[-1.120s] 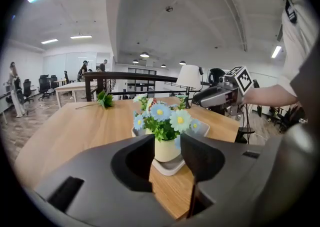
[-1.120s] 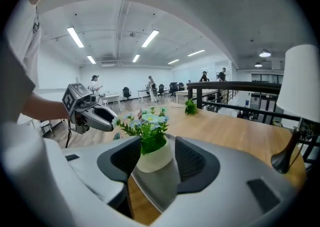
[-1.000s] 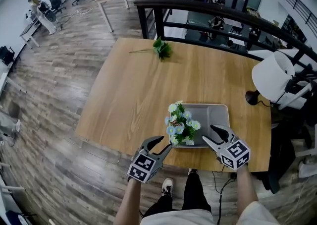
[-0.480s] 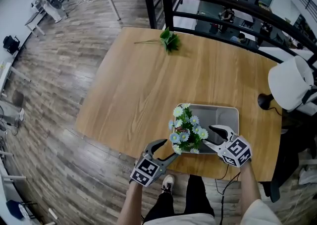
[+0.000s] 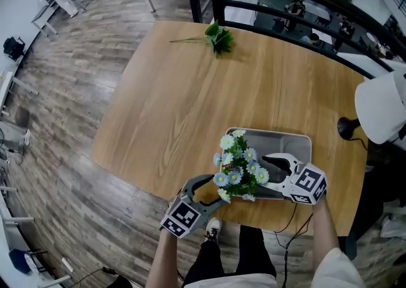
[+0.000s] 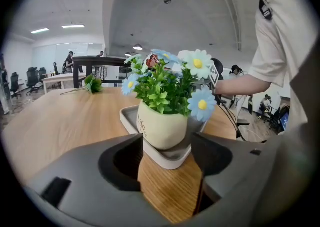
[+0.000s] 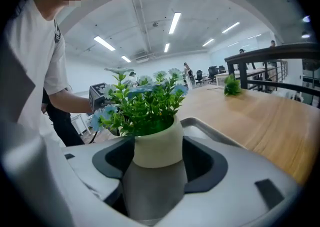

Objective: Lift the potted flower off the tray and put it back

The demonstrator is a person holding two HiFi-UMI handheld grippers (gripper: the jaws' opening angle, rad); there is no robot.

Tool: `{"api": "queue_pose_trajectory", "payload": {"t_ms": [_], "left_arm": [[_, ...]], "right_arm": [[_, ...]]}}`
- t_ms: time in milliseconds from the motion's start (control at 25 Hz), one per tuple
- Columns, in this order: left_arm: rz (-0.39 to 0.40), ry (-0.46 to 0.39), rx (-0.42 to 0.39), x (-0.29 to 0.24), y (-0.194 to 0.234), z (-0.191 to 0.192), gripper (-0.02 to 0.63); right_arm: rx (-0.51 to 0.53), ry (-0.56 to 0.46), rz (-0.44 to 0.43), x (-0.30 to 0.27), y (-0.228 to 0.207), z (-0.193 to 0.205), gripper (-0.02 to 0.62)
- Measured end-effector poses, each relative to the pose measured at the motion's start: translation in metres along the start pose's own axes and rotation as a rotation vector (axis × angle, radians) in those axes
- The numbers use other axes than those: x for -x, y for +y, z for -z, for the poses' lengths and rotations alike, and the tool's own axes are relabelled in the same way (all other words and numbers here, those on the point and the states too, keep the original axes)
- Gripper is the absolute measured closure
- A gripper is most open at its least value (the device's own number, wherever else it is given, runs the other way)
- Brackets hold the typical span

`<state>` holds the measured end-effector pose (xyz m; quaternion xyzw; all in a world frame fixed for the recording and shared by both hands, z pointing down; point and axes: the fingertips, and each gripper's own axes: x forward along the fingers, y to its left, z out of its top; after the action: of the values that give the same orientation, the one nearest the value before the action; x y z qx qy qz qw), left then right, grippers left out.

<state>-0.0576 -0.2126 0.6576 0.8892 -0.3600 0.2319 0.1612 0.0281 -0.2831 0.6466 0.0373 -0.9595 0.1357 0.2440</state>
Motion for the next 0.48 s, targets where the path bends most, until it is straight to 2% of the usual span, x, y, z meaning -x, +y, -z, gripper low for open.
{"api": "queue_pose_trajectory", "payload": {"t_ms": [280,480], "left_arm": [[0.007,-0.011,0.012,-0.01,0.001,0.001,0.268],[0.007,-0.013,0.02,-0.019,-0.001,0.004,0.245]], "right_arm": [[-0.015,-0.005,-0.145,-0.006,-0.003,0.004,0.262],[0.03,0.033,-0.23,-0.011,-0.001,0.002,0.262]]}}
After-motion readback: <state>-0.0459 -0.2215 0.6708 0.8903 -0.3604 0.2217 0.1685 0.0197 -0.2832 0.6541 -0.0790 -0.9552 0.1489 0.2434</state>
